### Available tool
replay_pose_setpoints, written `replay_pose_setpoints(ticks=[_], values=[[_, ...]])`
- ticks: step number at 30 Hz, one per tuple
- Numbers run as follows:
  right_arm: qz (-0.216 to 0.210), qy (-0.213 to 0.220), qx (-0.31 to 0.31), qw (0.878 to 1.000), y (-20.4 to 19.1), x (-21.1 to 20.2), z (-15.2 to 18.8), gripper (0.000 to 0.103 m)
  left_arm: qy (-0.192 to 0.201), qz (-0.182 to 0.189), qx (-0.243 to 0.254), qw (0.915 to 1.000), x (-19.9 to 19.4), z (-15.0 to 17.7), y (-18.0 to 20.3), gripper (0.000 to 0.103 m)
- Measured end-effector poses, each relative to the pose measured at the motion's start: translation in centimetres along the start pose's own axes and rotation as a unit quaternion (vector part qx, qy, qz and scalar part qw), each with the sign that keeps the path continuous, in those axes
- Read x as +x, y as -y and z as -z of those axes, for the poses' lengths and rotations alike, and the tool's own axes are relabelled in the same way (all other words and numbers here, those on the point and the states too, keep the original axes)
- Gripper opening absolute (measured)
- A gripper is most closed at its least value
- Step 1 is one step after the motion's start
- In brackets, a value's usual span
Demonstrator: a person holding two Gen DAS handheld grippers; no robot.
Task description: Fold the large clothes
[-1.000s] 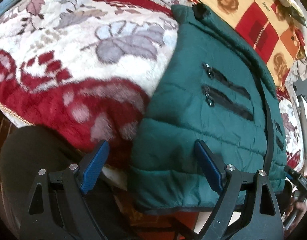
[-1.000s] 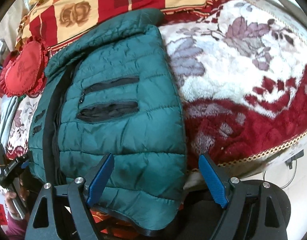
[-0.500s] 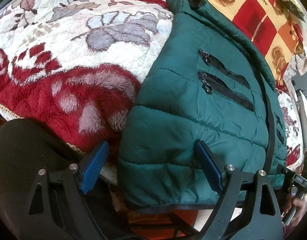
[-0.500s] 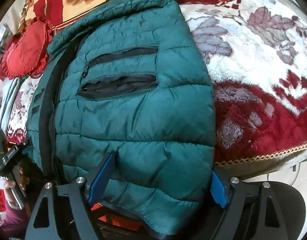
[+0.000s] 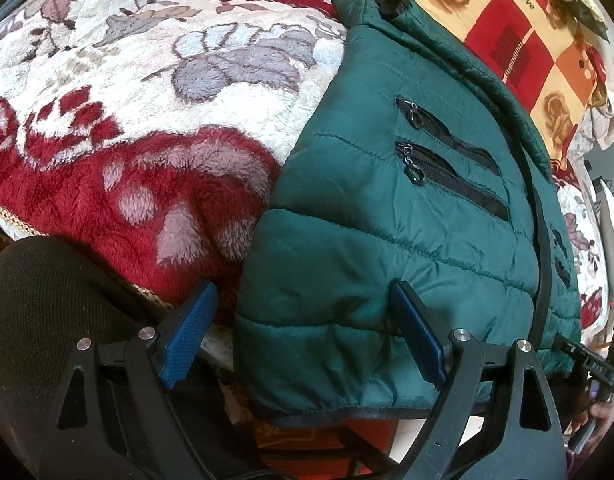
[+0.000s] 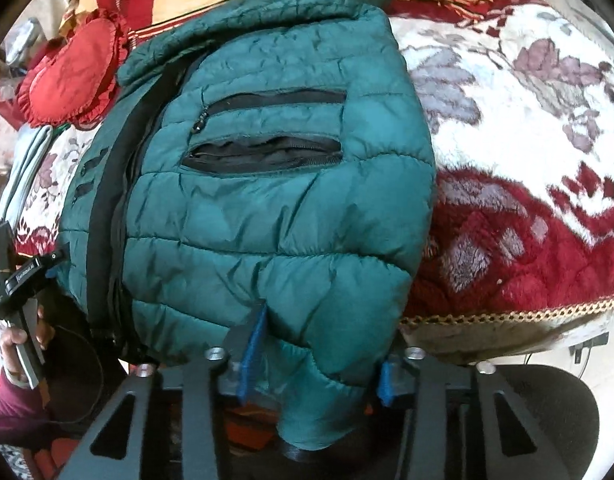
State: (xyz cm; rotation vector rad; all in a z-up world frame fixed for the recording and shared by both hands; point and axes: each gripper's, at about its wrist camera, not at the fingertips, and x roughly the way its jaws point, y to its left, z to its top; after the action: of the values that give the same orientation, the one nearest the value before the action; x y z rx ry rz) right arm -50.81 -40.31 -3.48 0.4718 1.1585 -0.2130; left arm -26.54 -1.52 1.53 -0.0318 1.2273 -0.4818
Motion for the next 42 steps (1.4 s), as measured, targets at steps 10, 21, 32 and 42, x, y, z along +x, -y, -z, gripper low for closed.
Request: replay_pose_setpoints(ticks=[10,21,32,42], values=[[-0.028,0.003,0.005,1.000,-0.3,0.6,-0.4,0.030,0.003,-0.006,0.006,1.0000,0.1,0.2,0.4,0.088],[-0.039,0.022,0.012,0.999,-0.2,0.3,0.2,0.028,-0.002,-0.007,0.012,0.9999,0.3,0.1,0.3,0.088],[-0.065,0.032,0.033,0.997,0.4,-0.1,0.3,0.027,-0.010,-0.005,0.021,0.9997,0.4,0.3,0.3,0.088],[-0.087,0.063,0.017,0.994,0.1,-2.8,0.3,0.020,0.008,0.018,0.051,0.9985,-1.3,0.4,1.1,0.026]])
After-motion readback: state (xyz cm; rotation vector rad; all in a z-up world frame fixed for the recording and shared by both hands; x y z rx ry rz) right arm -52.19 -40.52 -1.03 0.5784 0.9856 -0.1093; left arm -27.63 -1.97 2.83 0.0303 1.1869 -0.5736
